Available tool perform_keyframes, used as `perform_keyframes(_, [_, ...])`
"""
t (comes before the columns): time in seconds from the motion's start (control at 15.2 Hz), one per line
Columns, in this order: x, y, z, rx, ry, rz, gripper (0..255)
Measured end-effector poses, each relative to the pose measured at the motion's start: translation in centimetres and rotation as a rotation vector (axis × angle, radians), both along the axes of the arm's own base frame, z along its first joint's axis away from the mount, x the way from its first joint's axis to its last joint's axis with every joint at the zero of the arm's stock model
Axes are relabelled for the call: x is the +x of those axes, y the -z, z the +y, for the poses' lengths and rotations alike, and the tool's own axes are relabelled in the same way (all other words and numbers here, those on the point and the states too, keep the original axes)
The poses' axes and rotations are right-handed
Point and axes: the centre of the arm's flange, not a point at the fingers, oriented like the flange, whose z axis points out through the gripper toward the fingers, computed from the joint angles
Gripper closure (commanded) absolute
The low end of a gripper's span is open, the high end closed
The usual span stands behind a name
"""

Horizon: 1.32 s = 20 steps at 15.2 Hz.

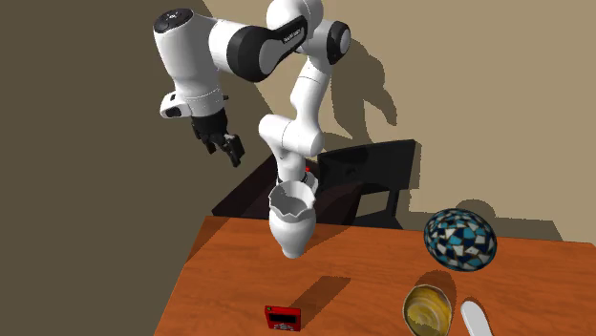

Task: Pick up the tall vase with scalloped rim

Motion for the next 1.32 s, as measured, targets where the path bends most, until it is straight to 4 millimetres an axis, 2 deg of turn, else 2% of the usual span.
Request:
perform_keyframes(0.2, [-0.2,0.9,0.8,0.029,-0.009,0.007,0])
perform_keyframes(0.46, [-0.7,3.3,3.6,0.122,-0.035,0.029,0])
perform_keyframes(0.66, [-1.1,6.1,5.7,0.196,-0.055,0.048,0])
perform_keyframes(0.86, [-1.4,7.6,8.4,0.268,-0.075,0.064,0])
perform_keyframes(1.32, [-1.9,11.3,9.1,0.295,-0.081,0.071,0])
